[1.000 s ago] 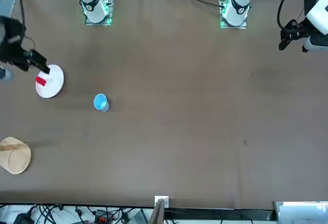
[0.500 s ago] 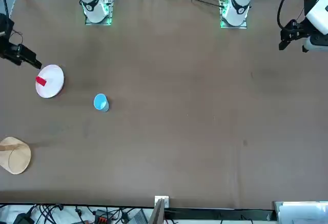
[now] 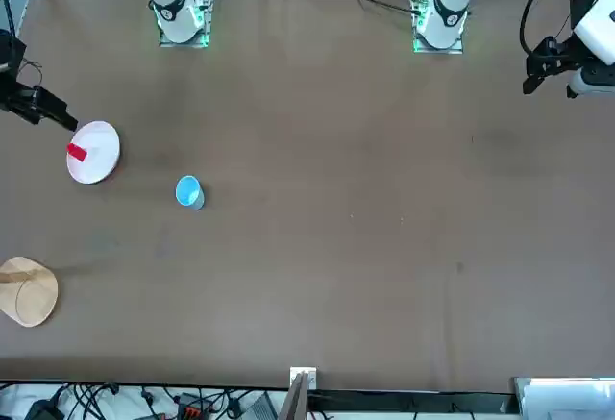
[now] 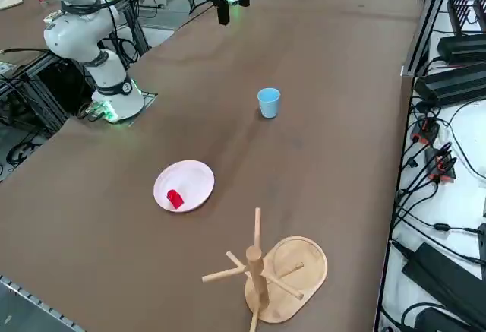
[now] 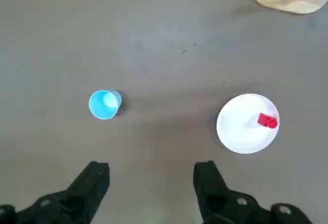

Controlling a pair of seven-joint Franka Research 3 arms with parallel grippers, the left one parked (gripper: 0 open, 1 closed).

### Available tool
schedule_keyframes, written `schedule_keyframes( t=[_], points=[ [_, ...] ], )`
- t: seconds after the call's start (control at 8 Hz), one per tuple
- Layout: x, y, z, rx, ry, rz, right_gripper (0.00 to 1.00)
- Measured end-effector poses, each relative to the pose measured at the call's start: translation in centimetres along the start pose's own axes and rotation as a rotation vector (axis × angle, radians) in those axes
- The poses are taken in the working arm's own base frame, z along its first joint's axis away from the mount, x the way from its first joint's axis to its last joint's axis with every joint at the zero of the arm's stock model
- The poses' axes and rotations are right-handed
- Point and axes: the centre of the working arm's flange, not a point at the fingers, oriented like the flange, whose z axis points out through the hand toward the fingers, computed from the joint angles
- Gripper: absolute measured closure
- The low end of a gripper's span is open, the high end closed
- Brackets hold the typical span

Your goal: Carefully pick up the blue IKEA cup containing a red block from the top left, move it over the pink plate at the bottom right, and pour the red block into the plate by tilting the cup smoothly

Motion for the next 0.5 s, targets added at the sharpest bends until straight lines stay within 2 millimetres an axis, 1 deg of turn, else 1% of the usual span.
schedule_keyframes(
  t=[0.38, 0.5],
  points=[
    [-0.5, -1.2, -0.2, -0.001, -0.008, -0.022, 0.00],
    [-0.6, -1.3, -0.2, -0.002, -0.012, -0.024, 0.00]
  ],
)
